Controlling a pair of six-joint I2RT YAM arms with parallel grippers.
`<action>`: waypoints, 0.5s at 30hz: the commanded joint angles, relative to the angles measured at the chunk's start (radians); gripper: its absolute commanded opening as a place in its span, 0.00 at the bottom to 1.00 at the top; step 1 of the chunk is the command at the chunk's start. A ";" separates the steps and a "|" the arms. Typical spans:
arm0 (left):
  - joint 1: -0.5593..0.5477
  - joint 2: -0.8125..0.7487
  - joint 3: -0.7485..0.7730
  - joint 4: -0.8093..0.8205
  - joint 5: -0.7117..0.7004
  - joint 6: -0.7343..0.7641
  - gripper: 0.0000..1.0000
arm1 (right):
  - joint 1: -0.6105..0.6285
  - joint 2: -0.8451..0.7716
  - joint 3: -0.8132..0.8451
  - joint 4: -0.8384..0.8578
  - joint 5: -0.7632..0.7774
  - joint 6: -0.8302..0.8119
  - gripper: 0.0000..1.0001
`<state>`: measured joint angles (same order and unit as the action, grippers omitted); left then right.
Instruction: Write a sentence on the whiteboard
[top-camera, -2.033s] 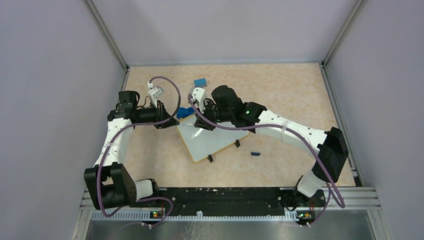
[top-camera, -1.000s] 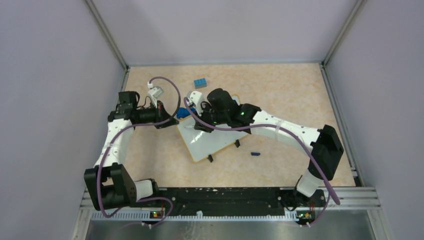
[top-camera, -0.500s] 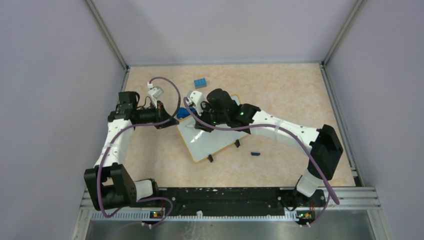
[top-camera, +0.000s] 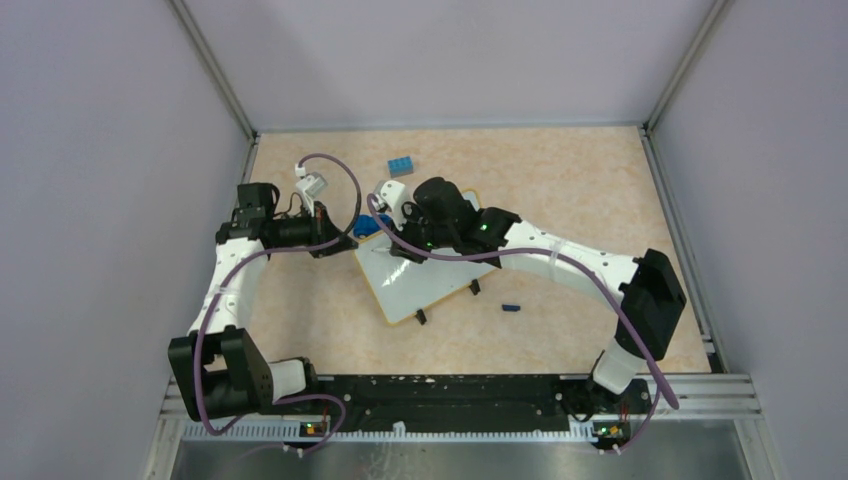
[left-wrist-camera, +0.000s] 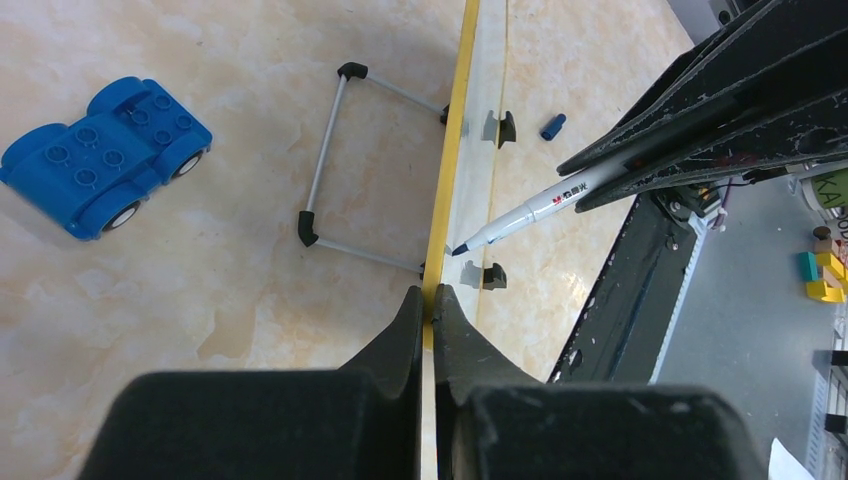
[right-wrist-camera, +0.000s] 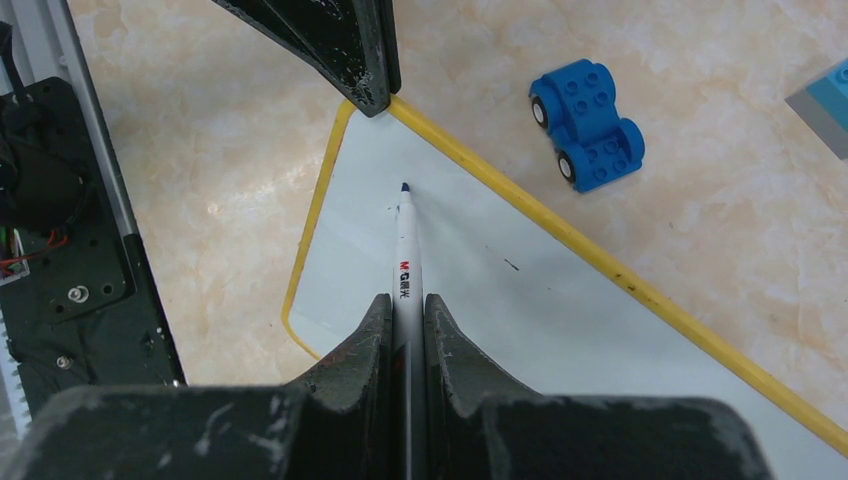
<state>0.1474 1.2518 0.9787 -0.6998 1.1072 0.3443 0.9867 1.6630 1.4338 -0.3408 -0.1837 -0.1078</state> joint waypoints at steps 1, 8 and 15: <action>-0.005 -0.029 -0.011 0.008 0.027 0.012 0.00 | 0.014 0.006 0.030 0.031 0.022 0.007 0.00; -0.005 -0.027 -0.011 0.008 0.028 0.013 0.00 | 0.016 0.028 0.056 0.028 0.002 0.011 0.00; -0.004 -0.025 -0.011 0.008 0.028 0.013 0.00 | 0.022 0.046 0.076 0.028 -0.007 0.011 0.00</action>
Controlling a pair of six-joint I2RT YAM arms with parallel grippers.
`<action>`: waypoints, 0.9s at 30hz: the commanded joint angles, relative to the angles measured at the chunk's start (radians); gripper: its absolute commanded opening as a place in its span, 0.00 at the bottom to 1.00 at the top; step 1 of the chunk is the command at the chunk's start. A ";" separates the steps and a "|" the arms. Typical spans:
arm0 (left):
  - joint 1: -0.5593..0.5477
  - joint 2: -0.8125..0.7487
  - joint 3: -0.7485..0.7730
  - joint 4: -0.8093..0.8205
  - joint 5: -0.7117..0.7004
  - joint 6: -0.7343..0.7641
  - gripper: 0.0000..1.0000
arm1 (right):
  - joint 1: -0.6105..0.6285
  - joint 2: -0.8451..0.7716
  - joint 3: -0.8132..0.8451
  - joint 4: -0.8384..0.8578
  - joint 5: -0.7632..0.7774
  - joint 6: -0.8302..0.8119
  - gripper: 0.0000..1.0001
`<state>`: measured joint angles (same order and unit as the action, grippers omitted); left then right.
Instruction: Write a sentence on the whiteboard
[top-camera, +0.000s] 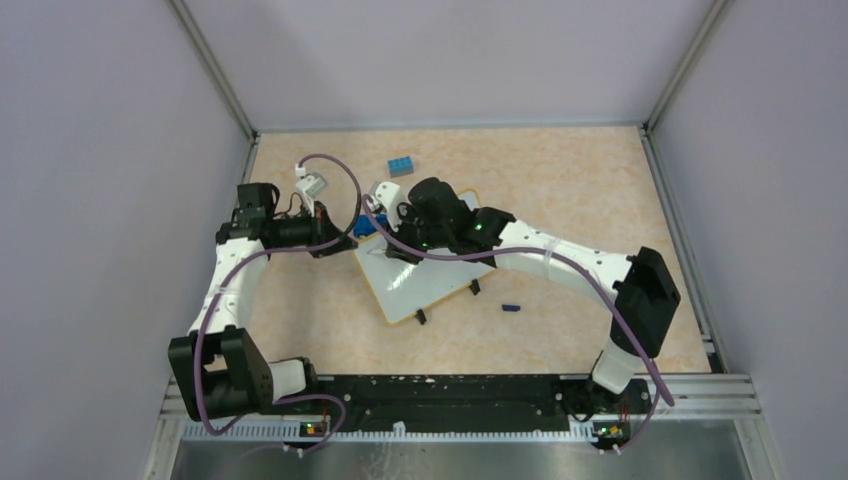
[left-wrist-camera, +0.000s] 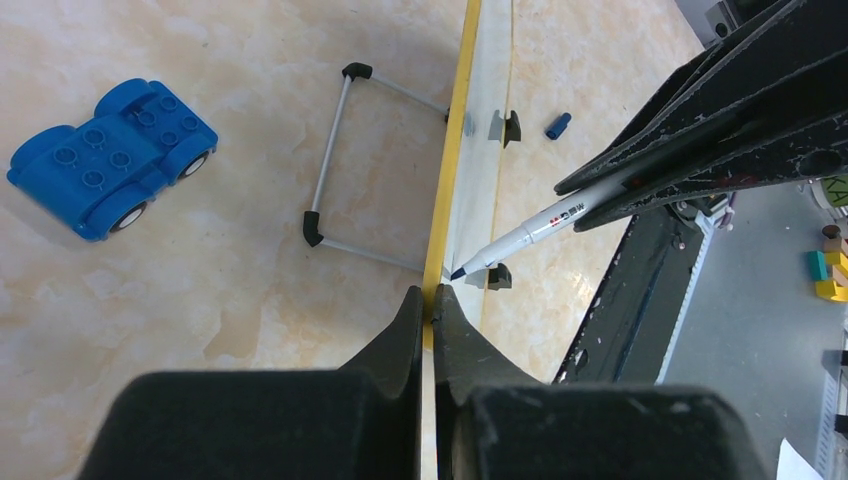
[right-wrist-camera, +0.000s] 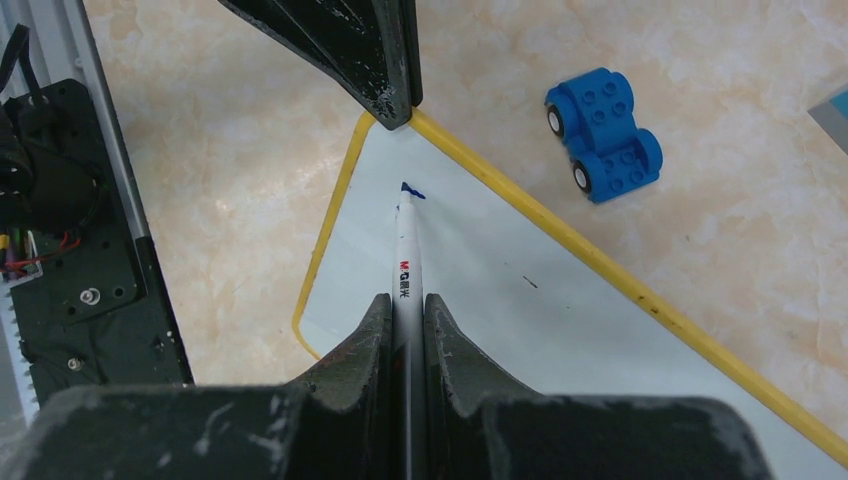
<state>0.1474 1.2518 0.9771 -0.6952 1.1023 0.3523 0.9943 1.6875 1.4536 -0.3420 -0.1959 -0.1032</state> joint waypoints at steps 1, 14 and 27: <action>-0.005 -0.025 -0.010 0.003 0.033 0.006 0.00 | 0.015 0.023 0.060 0.028 0.003 0.005 0.00; -0.005 -0.028 -0.014 0.003 0.027 0.008 0.00 | 0.032 0.024 0.021 0.025 0.002 -0.013 0.00; -0.005 -0.027 -0.014 0.003 0.019 0.005 0.00 | 0.010 -0.043 -0.049 0.014 0.027 -0.023 0.00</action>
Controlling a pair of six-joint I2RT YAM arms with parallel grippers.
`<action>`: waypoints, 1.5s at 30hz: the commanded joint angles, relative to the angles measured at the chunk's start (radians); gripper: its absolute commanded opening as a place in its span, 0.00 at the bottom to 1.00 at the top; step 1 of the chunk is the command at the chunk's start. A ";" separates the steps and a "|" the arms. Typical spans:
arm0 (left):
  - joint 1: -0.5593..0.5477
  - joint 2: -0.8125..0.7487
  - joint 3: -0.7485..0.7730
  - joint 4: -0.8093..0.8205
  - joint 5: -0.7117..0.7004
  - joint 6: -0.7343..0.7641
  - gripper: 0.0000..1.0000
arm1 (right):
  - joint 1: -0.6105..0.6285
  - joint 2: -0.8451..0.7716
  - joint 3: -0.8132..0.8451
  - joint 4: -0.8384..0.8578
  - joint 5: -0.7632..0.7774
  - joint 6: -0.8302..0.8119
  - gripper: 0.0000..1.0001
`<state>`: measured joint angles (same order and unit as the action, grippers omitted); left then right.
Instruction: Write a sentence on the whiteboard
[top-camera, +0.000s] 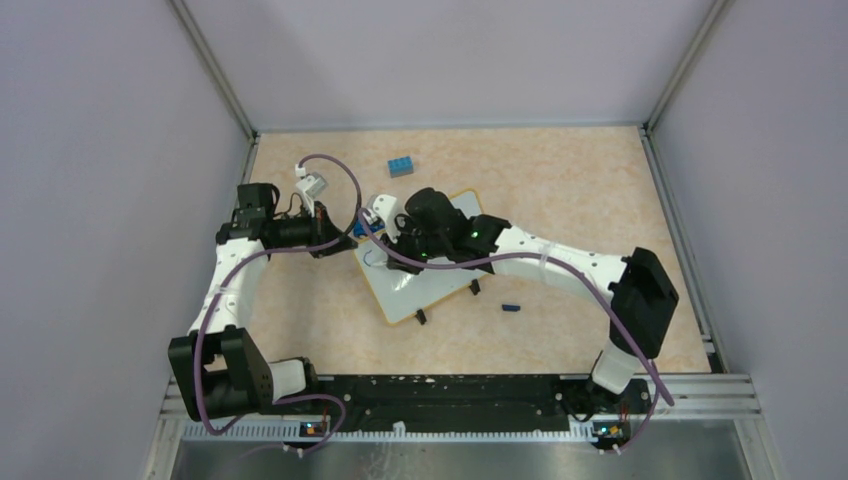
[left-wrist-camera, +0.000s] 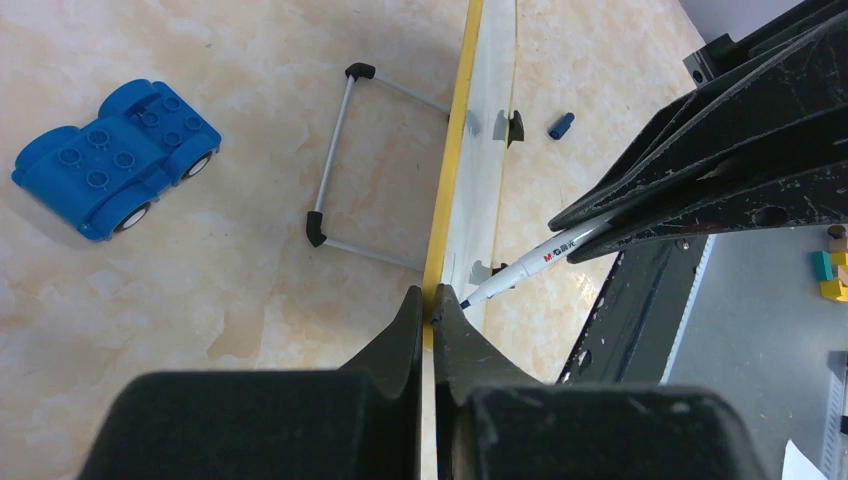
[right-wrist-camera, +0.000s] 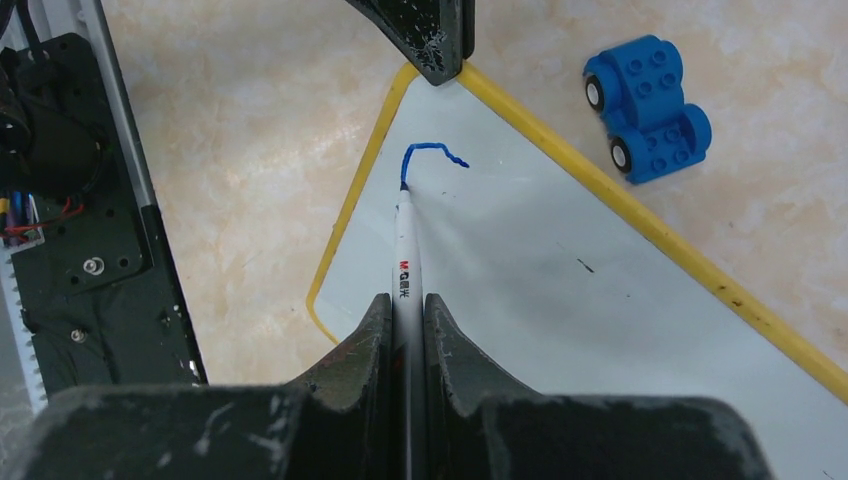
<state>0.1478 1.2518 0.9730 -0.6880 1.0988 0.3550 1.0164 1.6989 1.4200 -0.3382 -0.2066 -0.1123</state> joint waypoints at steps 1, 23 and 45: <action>-0.005 -0.027 -0.010 -0.004 0.022 0.002 0.00 | -0.017 -0.060 -0.020 0.011 0.038 -0.012 0.00; -0.005 -0.034 -0.014 -0.004 0.017 0.004 0.00 | 0.011 -0.050 -0.033 0.003 -0.002 -0.020 0.00; -0.005 -0.037 -0.017 -0.004 0.012 0.006 0.00 | -0.068 -0.123 -0.024 -0.005 -0.090 -0.009 0.00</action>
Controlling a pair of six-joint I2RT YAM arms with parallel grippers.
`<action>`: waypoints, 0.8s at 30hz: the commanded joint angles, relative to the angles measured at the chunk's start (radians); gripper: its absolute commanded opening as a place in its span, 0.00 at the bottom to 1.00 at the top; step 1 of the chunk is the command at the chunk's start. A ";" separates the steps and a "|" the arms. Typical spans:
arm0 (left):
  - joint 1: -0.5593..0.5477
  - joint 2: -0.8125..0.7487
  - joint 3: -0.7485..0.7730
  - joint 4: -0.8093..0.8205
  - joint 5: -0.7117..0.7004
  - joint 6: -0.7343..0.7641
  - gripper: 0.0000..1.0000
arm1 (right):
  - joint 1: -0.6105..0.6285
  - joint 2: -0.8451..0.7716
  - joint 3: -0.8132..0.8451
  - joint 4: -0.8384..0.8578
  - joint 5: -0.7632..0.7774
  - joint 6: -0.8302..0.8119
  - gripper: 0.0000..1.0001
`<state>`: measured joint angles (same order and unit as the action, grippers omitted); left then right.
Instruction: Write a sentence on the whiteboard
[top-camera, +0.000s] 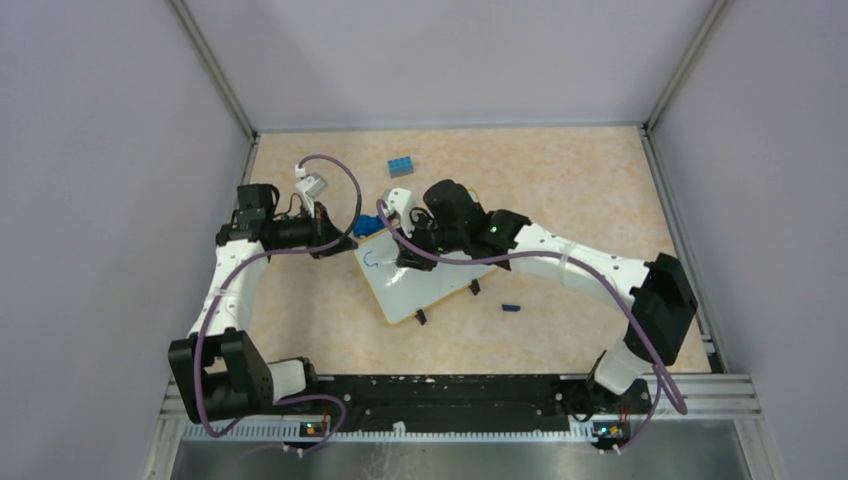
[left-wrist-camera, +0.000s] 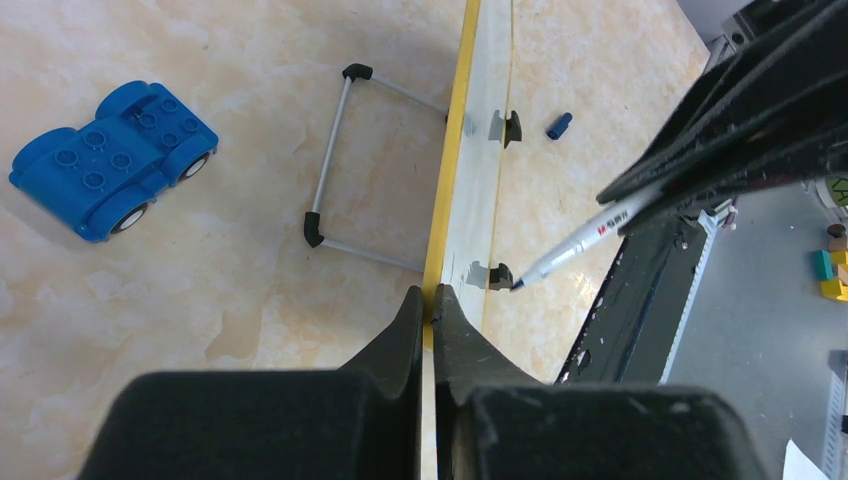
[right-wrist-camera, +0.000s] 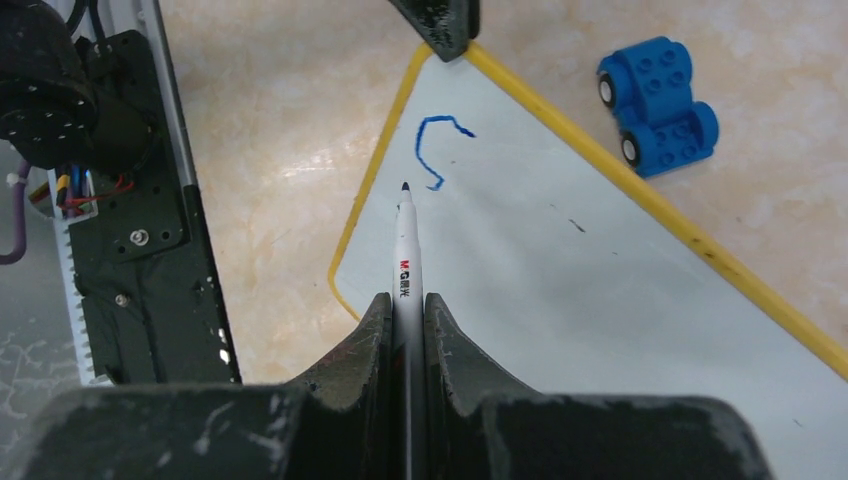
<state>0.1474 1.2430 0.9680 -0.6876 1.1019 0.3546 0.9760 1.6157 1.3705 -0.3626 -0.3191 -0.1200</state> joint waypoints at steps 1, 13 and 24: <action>-0.005 -0.029 -0.012 -0.004 0.009 0.006 0.00 | -0.028 -0.037 0.027 0.017 0.024 -0.003 0.00; -0.005 -0.030 -0.014 -0.004 0.010 0.007 0.00 | -0.001 -0.011 0.013 0.015 0.037 -0.011 0.00; -0.005 -0.033 -0.016 -0.004 0.012 0.008 0.00 | 0.012 0.008 0.011 0.017 0.062 -0.016 0.00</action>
<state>0.1474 1.2385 0.9661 -0.6876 1.1019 0.3546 0.9779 1.6146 1.3682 -0.3641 -0.2749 -0.1234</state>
